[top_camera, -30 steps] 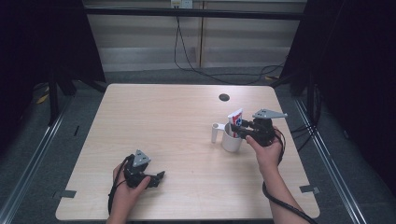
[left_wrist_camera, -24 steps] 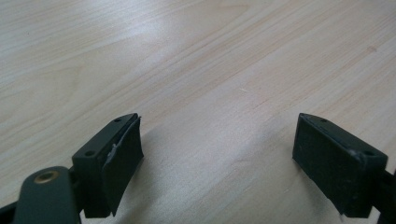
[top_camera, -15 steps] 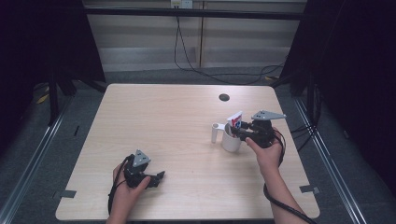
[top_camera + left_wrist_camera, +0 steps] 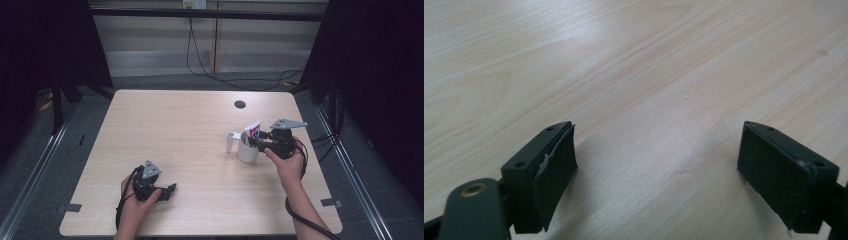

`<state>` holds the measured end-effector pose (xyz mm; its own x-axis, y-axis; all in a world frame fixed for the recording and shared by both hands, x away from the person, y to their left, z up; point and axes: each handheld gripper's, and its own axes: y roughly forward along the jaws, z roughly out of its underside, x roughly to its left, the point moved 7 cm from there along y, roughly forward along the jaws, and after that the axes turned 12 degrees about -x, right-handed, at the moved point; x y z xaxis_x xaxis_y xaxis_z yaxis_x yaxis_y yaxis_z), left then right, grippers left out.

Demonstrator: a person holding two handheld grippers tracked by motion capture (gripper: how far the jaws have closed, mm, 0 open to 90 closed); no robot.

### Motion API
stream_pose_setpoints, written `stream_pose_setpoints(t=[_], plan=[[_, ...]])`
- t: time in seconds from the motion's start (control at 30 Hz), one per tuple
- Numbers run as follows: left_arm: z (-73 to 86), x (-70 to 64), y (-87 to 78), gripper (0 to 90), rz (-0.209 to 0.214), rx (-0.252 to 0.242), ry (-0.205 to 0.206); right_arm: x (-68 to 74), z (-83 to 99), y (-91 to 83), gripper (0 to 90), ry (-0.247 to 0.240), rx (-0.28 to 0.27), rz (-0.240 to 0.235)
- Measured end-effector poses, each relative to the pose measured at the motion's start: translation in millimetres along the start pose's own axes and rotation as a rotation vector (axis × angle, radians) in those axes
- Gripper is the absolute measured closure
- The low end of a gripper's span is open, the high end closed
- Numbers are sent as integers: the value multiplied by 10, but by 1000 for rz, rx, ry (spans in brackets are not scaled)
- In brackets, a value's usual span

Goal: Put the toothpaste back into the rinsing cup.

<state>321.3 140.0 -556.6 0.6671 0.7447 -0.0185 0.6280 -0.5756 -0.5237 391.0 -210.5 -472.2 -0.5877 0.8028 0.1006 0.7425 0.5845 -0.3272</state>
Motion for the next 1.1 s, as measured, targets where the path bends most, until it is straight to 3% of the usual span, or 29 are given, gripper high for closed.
stream_pose_setpoints(t=[0.63,0.9,0.93,1.1], plan=[[-1,-2,2,156,1,-3,-1,-11,0,-40,485,-7,33,-14],[0,0,1,156,2,-1,1,12,-5,-38,424,1,41,-22],[0,-1,1,156,2,-1,1,23,-10,-33,375,10,46,-31],[0,-1,1,156,2,-1,1,40,-21,-23,313,4,54,-36]])
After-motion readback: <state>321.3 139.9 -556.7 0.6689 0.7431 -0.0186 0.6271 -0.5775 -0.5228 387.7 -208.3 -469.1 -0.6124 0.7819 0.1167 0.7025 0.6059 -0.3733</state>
